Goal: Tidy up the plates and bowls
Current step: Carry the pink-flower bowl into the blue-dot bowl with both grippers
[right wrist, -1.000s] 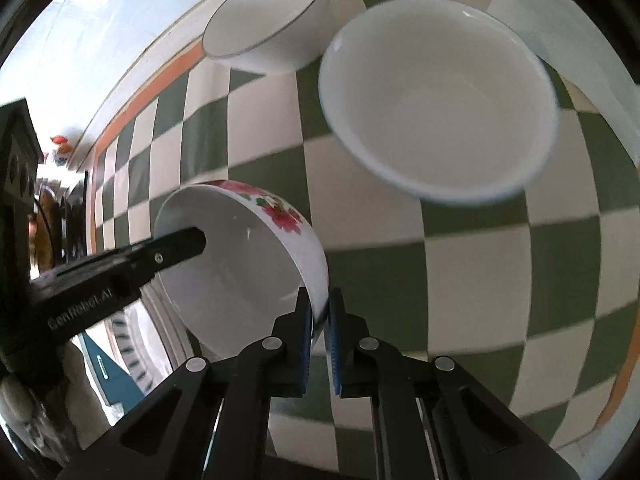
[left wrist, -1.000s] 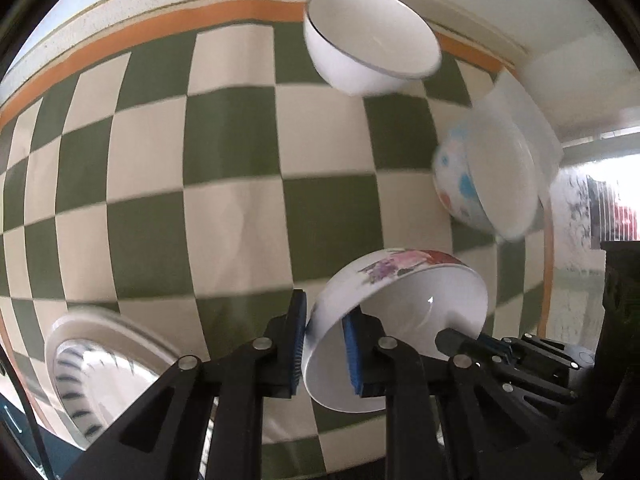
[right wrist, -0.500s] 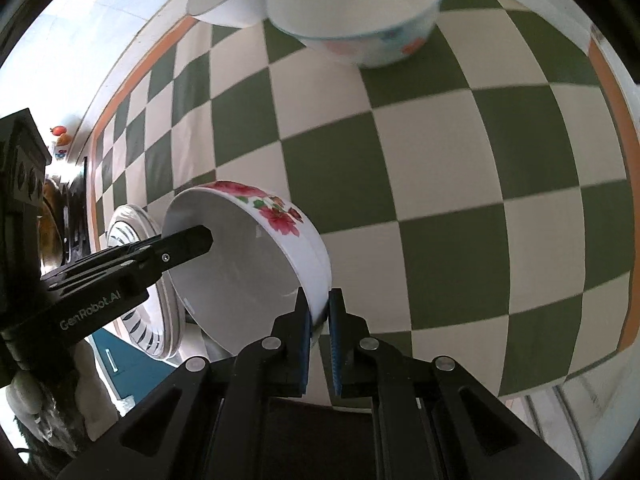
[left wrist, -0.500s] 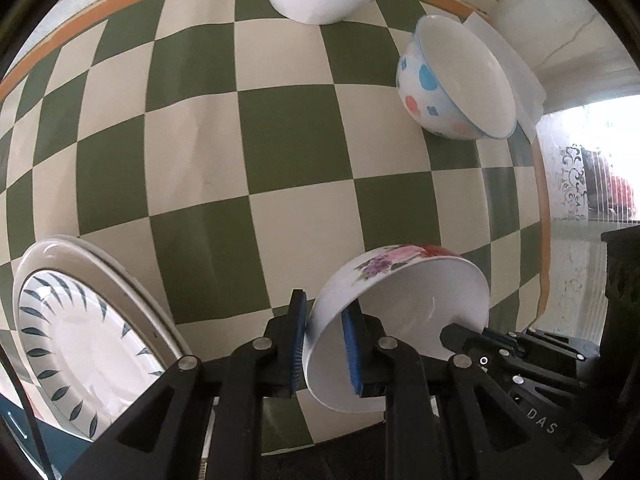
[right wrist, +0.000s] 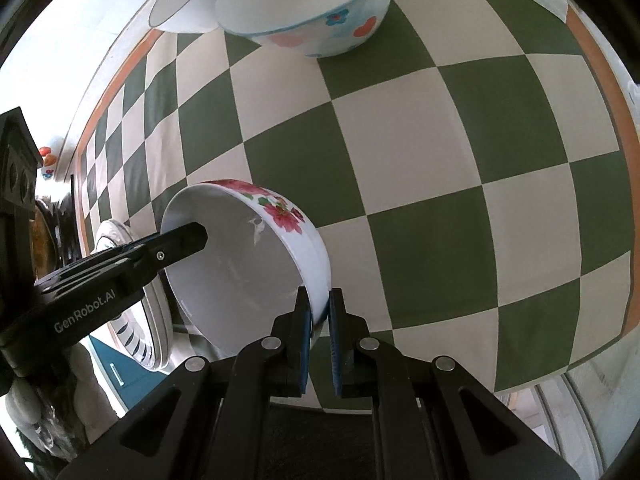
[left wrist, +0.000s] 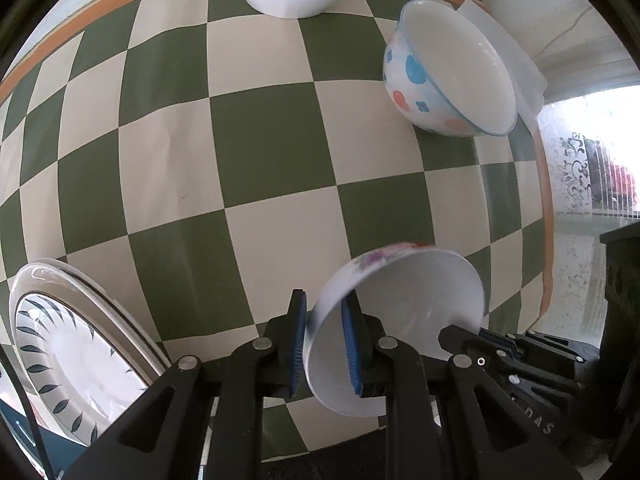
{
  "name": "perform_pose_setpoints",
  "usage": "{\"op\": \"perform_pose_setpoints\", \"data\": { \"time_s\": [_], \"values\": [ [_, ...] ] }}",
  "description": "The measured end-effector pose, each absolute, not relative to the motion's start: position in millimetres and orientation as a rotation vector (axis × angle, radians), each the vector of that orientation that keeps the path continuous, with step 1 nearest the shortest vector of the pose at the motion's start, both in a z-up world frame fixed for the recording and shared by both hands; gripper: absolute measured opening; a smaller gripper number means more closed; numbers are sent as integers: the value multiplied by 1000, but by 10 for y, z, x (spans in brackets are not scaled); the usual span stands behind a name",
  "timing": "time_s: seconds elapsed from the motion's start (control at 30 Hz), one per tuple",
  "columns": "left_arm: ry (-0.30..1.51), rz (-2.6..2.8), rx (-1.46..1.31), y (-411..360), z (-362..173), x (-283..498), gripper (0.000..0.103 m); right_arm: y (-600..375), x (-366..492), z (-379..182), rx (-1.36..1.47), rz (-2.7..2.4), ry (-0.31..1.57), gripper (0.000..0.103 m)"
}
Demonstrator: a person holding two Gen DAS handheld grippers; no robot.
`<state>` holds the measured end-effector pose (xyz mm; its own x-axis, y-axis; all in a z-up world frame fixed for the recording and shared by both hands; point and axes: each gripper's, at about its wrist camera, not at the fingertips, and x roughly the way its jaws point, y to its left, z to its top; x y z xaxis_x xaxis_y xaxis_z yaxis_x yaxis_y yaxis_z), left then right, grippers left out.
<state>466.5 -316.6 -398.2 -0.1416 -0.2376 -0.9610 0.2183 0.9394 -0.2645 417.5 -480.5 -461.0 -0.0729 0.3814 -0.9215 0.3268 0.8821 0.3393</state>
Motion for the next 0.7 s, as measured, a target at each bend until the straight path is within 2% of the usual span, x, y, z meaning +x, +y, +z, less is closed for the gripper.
{"op": "perform_pose_setpoints", "data": {
  "time_s": [0.17,0.23,0.3,0.4,0.53,0.7],
  "values": [
    [1600,-331,-43,-3003,-3600,4707,17,-4911,4204,-4558,584,44,1693,13],
    [1555,-300,-76,-2954,-3406,4802,23,-5022,4219,-4406,605,41,1664,16],
    [1513,-291,-121,-2963,-3264,4927,27,-5180,4266,-4180,624,20,1603,35],
    [1489,-310,-151,-3116,-3175,5221,37,-5417,4389,-3886,655,3,1504,52],
    [1502,-325,-104,-3494,-3301,5605,37,-5710,4708,-3727,649,-32,1406,53],
    [1561,-378,-25,-3871,-3608,5888,37,-5962,5130,-3971,653,-81,1397,53]
  ]
}}
